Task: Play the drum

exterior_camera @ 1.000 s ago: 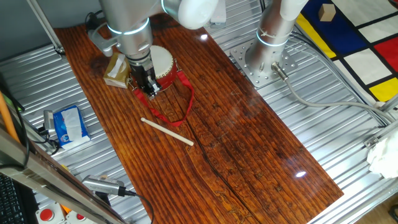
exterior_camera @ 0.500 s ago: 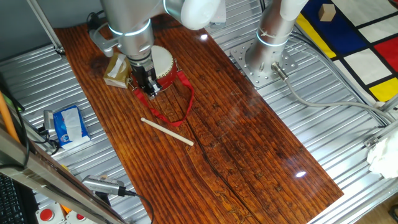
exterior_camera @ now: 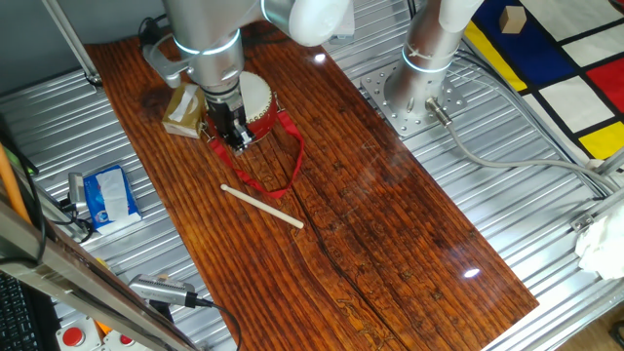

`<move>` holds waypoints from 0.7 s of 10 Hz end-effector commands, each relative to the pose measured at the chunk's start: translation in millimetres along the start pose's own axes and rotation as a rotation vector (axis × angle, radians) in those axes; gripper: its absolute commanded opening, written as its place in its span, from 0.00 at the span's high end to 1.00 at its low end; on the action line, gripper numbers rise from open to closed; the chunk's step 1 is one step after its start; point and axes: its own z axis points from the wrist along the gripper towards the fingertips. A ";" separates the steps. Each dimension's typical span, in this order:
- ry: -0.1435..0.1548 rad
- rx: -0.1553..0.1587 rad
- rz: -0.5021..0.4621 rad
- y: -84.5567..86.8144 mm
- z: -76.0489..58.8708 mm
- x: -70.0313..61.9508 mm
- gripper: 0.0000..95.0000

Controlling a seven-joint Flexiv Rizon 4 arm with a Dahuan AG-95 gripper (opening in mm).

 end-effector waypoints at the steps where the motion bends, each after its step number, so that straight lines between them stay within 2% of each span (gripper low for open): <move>1: 0.010 -0.012 -0.100 -0.4 -0.3 -0.2 1.00; 2: 0.029 -0.016 -0.144 -0.4 -0.3 -0.2 1.00; 3: 0.031 -0.016 -0.216 -0.4 -0.3 -0.2 1.00; 4: 0.034 -0.018 -0.331 -0.4 -0.3 -0.2 1.00; 5: 0.039 0.002 -0.427 -0.4 -0.3 -0.2 1.00; 6: 0.051 0.039 -0.598 -0.4 -0.3 -0.2 1.00; 7: 0.058 0.048 -0.661 -0.4 -0.3 -0.2 1.00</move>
